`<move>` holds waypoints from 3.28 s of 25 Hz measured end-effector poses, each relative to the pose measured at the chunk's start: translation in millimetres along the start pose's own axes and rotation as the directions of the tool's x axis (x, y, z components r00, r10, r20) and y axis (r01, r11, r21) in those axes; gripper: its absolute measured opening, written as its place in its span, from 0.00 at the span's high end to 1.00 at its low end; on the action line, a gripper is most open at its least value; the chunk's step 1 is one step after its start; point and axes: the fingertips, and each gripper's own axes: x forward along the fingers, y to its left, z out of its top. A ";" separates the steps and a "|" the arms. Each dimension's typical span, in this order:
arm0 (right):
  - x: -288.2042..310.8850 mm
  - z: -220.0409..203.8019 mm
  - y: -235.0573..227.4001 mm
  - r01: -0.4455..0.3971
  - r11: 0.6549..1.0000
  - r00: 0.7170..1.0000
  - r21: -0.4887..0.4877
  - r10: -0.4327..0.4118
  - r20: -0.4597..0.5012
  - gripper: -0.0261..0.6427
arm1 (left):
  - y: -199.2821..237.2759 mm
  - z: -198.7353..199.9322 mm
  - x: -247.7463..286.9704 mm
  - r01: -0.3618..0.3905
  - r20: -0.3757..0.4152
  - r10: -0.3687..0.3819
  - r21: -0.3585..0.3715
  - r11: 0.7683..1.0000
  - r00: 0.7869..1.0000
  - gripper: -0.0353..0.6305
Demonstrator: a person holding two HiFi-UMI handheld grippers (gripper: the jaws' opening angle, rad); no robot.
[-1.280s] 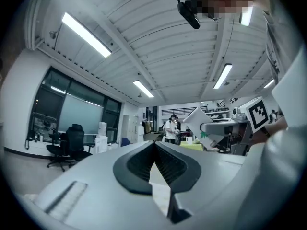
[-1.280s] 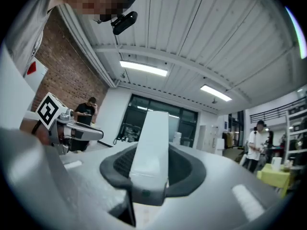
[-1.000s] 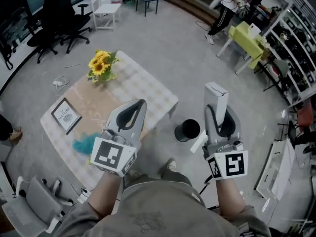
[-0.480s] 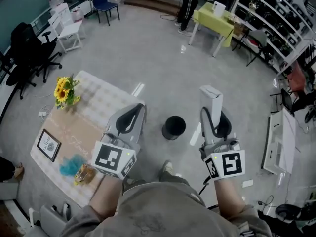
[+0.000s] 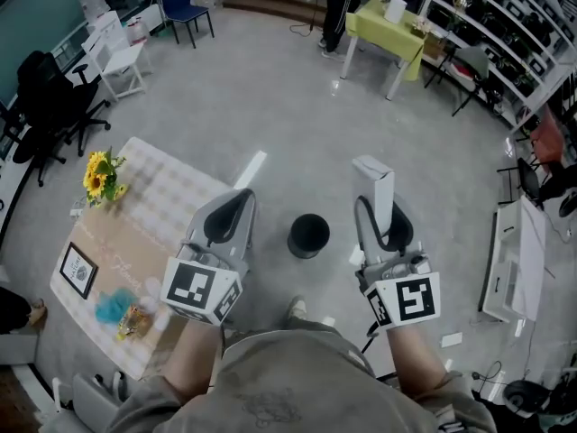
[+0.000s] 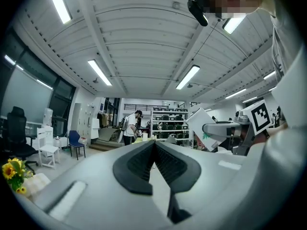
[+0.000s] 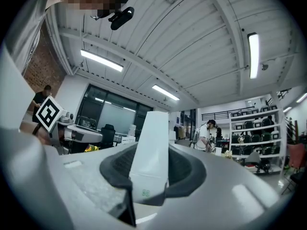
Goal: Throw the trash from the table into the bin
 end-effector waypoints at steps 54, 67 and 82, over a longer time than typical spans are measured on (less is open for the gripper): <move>81.8 -156.1 -96.9 0.078 0.991 0.960 0.112 -0.045 -0.275 0.76 | -5.9 -114.3 178.9 0.169 -0.174 -0.181 -0.081 0.982 0.968 0.94; 150.1 -379.5 -102.6 0.045 0.979 0.859 0.197 0.063 -0.508 0.76 | 23.9 -315.4 240.1 0.153 -0.339 -0.204 -0.171 0.973 0.918 0.94; 148.5 -740.7 -25.1 0.082 0.950 0.695 0.300 0.162 -0.701 0.76 | 17.5 -639.4 237.4 0.107 -0.528 -0.264 -0.309 0.945 0.807 0.94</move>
